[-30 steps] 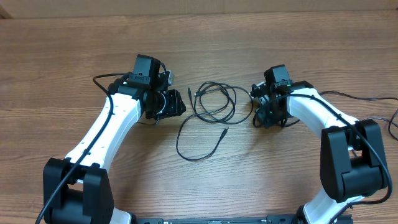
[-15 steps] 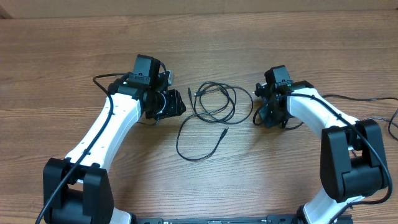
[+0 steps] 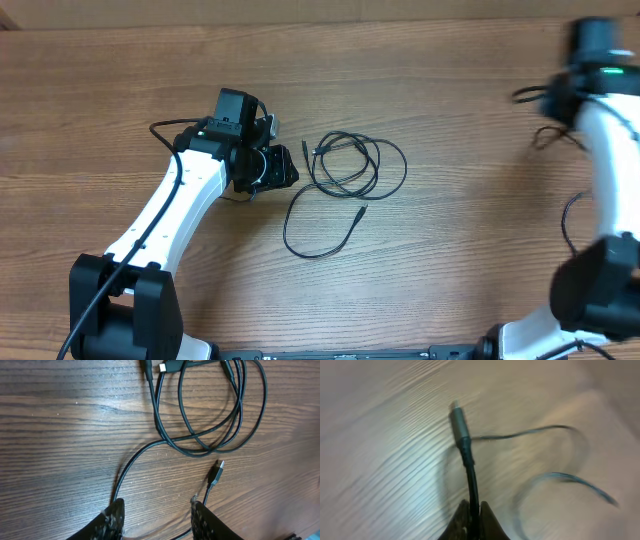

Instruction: Untangle cables

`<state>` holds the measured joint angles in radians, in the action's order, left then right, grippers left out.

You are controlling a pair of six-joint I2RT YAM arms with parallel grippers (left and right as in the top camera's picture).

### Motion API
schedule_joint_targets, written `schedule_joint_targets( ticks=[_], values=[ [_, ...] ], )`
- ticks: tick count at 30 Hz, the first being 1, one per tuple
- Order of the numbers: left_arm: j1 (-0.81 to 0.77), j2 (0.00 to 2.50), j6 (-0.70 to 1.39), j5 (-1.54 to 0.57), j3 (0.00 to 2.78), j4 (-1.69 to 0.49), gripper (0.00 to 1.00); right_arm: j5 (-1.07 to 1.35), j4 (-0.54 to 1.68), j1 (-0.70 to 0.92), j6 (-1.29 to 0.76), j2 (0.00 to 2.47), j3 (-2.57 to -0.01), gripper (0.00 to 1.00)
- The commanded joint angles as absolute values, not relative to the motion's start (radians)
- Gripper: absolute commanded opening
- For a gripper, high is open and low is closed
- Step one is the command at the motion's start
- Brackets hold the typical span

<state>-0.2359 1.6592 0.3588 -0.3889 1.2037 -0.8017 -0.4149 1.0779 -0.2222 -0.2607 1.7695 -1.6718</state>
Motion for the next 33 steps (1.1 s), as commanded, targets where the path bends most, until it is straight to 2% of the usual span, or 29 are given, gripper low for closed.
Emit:
schedule_joint_targets(
  ticks=[1,4,7,8,9,11,15,19,23,26,28,33],
  values=[
    [-0.237,1.666,0.337,-0.393,1.213,-0.804,0.43,-0.439,1.124,-0.386,-0.379,1.750,-1.694,0.04],
    [-0.237,1.666,0.337,-0.393,1.213,-0.805,0.43,-0.424,1.156,-0.488,-0.381,1.755,-1.693,0.04],
    [-0.237,1.666,0.337,-0.393,1.213,-0.805,0.43,-0.328,1.161,-0.594,-0.393,1.757,-1.693,0.56],
    [-0.237,1.666,0.337,-0.393,1.213,-0.805,0.43,-0.258,1.155,-0.618,-0.393,1.757,-1.693,0.68],
    [-0.237,1.666,0.337,-0.393,1.213,-0.805,0.43,-0.203,1.153,-0.632,-0.393,1.757,-1.693,0.78],
    [-0.237,1.666,0.337,-0.393,1.213,-0.804,0.43,-0.072,1.151,-0.651,-0.393,1.757,-1.693,0.87],
    [-0.237,1.666,0.337,-0.393,1.213,-0.804,0.43,0.167,1.151,-0.648,-0.381,1.758,-1.692,0.91],
    [-0.237,1.666,0.337,-0.393,1.213,-0.803,0.43,0.362,1.178,-0.596,-0.257,1.758,-1.689,0.91],
    [-0.237,1.666,0.337,-0.392,1.213,-0.788,0.44,0.368,1.233,-0.481,-0.134,1.759,-1.689,0.93],
    [-0.237,1.666,0.337,-0.391,1.213,-0.770,0.55,0.367,1.271,-0.372,-0.048,1.766,-1.688,0.93],
    [-0.237,1.666,0.336,-0.384,1.213,-0.757,0.58,0.358,1.287,-0.300,-0.022,1.777,-1.688,0.93],
    [-0.237,1.667,0.336,-0.331,1.213,-0.744,0.58,0.271,1.271,-0.093,-0.021,1.804,-1.641,0.92]
  ],
)
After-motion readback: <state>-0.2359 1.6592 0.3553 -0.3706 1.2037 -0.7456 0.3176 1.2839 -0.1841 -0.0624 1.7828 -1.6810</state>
